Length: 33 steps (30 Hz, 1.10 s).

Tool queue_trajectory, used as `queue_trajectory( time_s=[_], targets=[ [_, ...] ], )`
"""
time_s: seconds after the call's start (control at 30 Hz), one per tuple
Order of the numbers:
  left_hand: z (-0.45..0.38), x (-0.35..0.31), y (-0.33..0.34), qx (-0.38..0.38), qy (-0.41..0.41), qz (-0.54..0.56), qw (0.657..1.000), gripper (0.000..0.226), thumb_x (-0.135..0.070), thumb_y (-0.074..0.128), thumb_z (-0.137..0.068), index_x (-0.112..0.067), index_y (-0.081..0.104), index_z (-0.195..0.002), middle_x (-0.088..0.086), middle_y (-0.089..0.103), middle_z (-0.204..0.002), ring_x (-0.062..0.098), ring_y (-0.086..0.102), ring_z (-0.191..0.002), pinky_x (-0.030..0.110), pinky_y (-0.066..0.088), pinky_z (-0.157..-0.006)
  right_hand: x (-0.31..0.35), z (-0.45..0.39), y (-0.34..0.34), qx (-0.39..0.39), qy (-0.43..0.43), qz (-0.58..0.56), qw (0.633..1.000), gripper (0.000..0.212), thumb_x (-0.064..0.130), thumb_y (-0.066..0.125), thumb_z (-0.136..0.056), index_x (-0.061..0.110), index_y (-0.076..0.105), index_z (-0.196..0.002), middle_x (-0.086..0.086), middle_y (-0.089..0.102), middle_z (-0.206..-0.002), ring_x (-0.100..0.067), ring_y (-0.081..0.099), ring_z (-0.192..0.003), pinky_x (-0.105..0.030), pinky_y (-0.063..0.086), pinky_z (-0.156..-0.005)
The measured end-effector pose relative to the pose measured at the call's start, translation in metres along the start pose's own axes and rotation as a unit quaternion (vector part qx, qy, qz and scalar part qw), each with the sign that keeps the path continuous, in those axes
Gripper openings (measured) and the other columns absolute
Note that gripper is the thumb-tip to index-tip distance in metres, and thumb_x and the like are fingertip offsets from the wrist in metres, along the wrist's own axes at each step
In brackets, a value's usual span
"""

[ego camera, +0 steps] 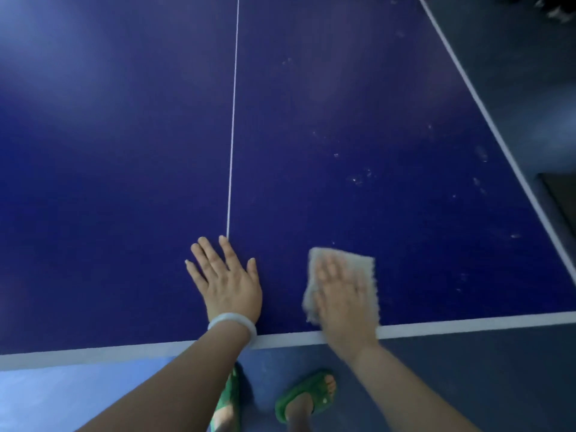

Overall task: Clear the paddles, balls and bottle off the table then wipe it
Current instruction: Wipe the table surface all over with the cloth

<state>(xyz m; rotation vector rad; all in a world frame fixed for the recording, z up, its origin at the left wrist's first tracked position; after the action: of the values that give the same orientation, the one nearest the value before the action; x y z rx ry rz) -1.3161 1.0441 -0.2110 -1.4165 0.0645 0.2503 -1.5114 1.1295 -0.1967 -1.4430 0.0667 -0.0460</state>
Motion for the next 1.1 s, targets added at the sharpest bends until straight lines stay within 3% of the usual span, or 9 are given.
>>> queue_trajectory(
  time_s=[0.1, 0.17, 0.3, 0.4, 0.6, 0.67, 0.8, 0.97, 1.1],
  targets=[
    [0.0, 0.002, 0.001, -0.007, -0.002, -0.011, 1.0, 0.071, -0.048, 0.021, -0.1, -0.006, 0.005, -0.155, 0.025, -0.004, -0.16, 0.038, -0.008, -0.149, 0.055, -0.002, -0.12, 0.022, 0.026, 0.011, 0.012, -0.199, 0.003, 0.98, 0.055, 0.035, 0.021, -0.104, 0.016, 0.018, -0.156, -0.003, 0.012, -0.164, -0.022, 0.013, -0.151, -0.05, 0.015, -0.116],
    [0.0, 0.002, 0.001, -0.002, -0.012, -0.018, 1.0, 0.071, -0.048, 0.013, -0.098, -0.007, 0.005, -0.155, 0.024, -0.004, -0.161, 0.037, -0.009, -0.149, 0.054, -0.003, -0.12, -0.007, 0.026, 0.012, 0.02, -0.235, 0.019, 0.972, 0.054, 0.035, 0.015, -0.106, 0.017, 0.012, -0.157, -0.002, 0.014, -0.164, -0.019, 0.011, -0.151, -0.048, 0.013, -0.117],
    [0.0, 0.0, 0.0, -0.005, -0.016, -0.027, 1.0, 0.073, -0.048, 0.004, -0.095, -0.008, 0.004, -0.155, 0.023, -0.005, -0.161, 0.036, -0.008, -0.149, 0.053, -0.004, -0.12, -0.087, -0.017, 0.005, 0.026, -0.078, 0.03, 0.996, 0.057, 0.033, -0.001, -0.103, 0.013, -0.006, -0.156, -0.004, 0.006, -0.164, -0.021, 0.003, -0.152, -0.049, 0.013, -0.12],
    [-0.001, 0.002, 0.001, -0.011, -0.024, -0.033, 0.999, 0.071, -0.047, 0.006, -0.097, -0.007, 0.007, -0.155, 0.023, -0.002, -0.161, 0.036, -0.005, -0.15, 0.054, -0.002, -0.12, -0.075, -0.045, -0.003, -0.003, 0.032, -0.033, 0.999, 0.06, 0.035, 0.008, -0.1, 0.013, 0.005, -0.155, -0.004, 0.001, -0.163, -0.022, 0.004, -0.151, -0.051, 0.009, -0.122],
    [-0.002, 0.004, 0.004, -0.023, -0.024, -0.054, 0.998, 0.07, -0.048, 0.006, -0.097, -0.007, 0.01, -0.155, 0.024, 0.002, -0.161, 0.036, -0.004, -0.15, 0.053, -0.001, -0.121, 0.02, -0.052, 0.005, 0.011, -0.287, -0.009, 0.958, 0.055, 0.034, 0.013, -0.105, 0.015, 0.01, -0.157, -0.003, 0.007, -0.164, -0.022, 0.007, -0.151, -0.052, 0.013, -0.119],
    [-0.002, 0.005, 0.004, -0.026, -0.025, -0.055, 0.998, 0.07, -0.048, 0.005, -0.097, -0.007, 0.01, -0.155, 0.023, 0.003, -0.161, 0.036, -0.004, -0.15, 0.054, 0.0, -0.121, -0.02, -0.083, 0.005, 0.018, -0.214, 0.011, 0.977, 0.056, 0.036, 0.008, -0.102, 0.018, 0.001, -0.155, -0.001, 0.001, -0.163, -0.021, 0.008, -0.151, -0.053, 0.011, -0.121],
    [-0.003, 0.004, 0.003, -0.027, -0.026, -0.052, 0.998, 0.07, -0.048, 0.005, -0.097, -0.008, 0.008, -0.154, 0.023, 0.002, -0.161, 0.036, -0.005, -0.15, 0.054, 0.003, -0.121, -0.094, -0.122, -0.006, 0.028, 0.105, -0.044, 0.993, 0.057, 0.04, 0.002, -0.1, 0.021, -0.012, -0.152, -0.001, -0.011, -0.163, -0.018, -0.006, -0.151, -0.05, 0.001, -0.122],
    [-0.003, 0.004, 0.002, -0.029, -0.02, -0.052, 0.998, 0.069, -0.047, 0.01, -0.098, -0.006, 0.015, -0.154, 0.024, 0.005, -0.161, 0.036, -0.002, -0.15, 0.055, 0.007, -0.12, 0.042, -0.1, -0.005, 0.029, -0.164, -0.048, 0.985, 0.059, 0.037, 0.006, -0.1, 0.016, 0.004, -0.155, -0.003, -0.002, -0.164, -0.021, -0.005, -0.151, -0.053, 0.006, -0.121],
    [-0.004, 0.004, 0.002, -0.032, -0.021, -0.044, 0.998, 0.069, -0.046, 0.012, -0.098, -0.006, 0.018, -0.154, 0.024, 0.006, -0.16, 0.036, -0.001, -0.15, 0.055, 0.009, -0.12, 0.077, -0.15, -0.01, 0.041, -0.253, -0.004, 0.967, 0.057, 0.039, 0.0, -0.1, 0.021, -0.012, -0.153, 0.002, -0.016, -0.163, -0.015, -0.021, -0.148, -0.05, -0.004, -0.121]
  ],
)
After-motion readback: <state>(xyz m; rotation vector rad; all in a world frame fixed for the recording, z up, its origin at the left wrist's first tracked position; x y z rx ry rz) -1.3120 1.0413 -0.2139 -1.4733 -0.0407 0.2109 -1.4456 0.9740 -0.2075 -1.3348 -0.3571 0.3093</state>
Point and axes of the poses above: each hand's wrist, its own z-axis away from the middle knuckle, its own y-axis out of the palm, x = y × z, the point moved 8 cm from there along -z, towards the middle knuckle
